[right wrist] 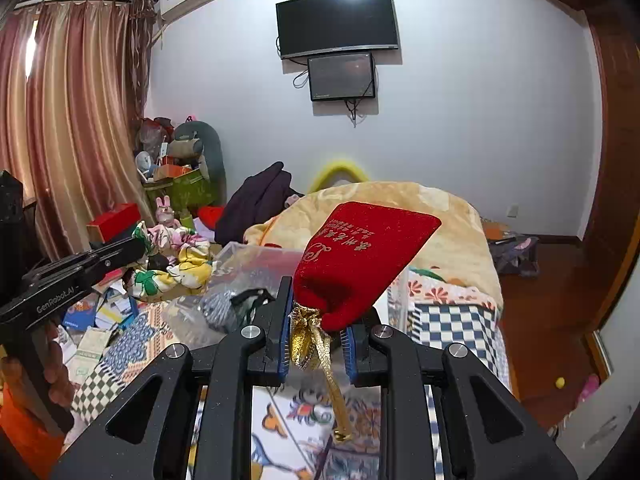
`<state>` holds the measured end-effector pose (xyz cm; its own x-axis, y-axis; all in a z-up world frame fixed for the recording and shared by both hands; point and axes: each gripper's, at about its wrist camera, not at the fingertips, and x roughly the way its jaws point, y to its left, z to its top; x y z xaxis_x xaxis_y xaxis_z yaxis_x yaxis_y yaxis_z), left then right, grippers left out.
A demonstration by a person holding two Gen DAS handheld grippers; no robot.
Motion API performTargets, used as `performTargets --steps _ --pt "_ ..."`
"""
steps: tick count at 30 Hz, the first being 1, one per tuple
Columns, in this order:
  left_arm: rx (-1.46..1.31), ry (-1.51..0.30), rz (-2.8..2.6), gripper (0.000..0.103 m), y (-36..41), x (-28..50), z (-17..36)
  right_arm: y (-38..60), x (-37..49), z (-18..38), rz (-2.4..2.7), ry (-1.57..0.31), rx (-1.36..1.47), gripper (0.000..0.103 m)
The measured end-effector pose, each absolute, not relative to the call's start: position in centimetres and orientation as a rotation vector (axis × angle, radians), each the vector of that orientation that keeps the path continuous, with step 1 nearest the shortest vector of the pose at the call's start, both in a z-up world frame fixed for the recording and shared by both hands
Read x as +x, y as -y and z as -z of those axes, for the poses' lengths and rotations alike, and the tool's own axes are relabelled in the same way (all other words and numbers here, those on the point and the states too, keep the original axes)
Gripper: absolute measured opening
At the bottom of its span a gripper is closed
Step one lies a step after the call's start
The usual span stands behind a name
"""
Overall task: Organize soft objects
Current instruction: 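Drop the scrunchie into the box with the left gripper while the right drops the red pouch in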
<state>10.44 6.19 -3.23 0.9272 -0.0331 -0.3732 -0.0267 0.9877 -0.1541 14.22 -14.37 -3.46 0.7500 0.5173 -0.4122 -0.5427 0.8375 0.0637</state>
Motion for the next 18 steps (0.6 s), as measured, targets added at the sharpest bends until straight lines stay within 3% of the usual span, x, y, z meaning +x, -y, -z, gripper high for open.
performTargets --steps 18 --pt "-0.183 -0.556 -0.011 0.007 -5.7 17.7 8.8 11.7 19.9 8.9 -0.546 -0.630 -0.120 0.019"
